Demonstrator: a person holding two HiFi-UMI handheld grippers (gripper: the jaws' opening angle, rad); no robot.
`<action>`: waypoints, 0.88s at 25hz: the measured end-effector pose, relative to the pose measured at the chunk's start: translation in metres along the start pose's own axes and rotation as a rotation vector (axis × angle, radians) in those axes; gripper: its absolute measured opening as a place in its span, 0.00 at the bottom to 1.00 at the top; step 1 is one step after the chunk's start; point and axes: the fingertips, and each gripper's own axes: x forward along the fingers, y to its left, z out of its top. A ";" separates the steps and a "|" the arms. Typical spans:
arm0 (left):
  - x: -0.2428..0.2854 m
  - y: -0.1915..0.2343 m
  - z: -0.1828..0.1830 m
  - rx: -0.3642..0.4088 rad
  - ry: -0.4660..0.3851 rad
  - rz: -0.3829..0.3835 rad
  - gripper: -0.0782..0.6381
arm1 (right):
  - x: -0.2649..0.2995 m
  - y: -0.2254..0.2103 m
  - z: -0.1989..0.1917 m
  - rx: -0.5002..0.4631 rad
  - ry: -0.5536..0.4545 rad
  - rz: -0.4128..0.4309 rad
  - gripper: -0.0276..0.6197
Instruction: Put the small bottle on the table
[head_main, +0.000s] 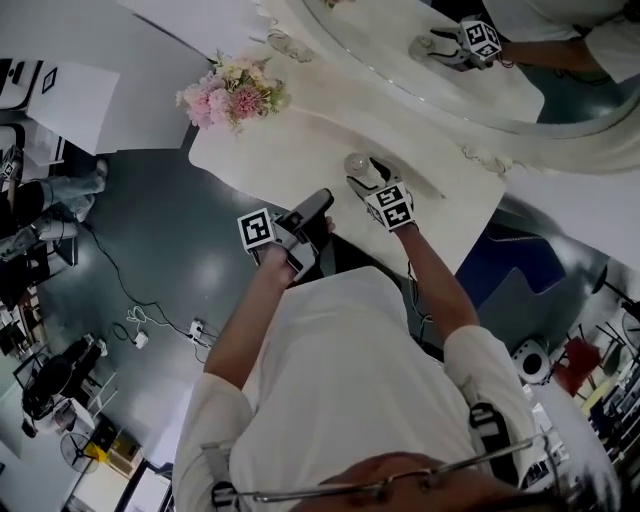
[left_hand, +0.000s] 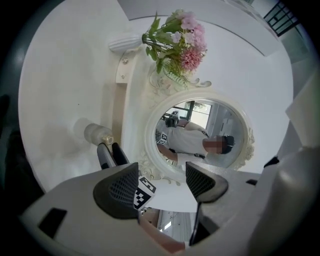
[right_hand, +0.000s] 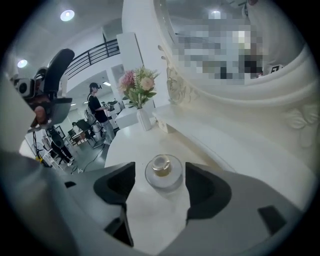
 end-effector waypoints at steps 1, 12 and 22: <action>-0.001 -0.004 -0.004 0.014 0.028 -0.006 0.53 | -0.010 0.001 0.003 0.020 -0.013 -0.020 0.53; -0.037 -0.030 0.004 0.187 0.206 -0.044 0.43 | -0.099 0.025 0.043 0.157 -0.134 -0.192 0.28; -0.083 -0.042 -0.011 0.564 0.448 -0.040 0.20 | -0.148 0.103 0.068 0.188 -0.213 -0.271 0.16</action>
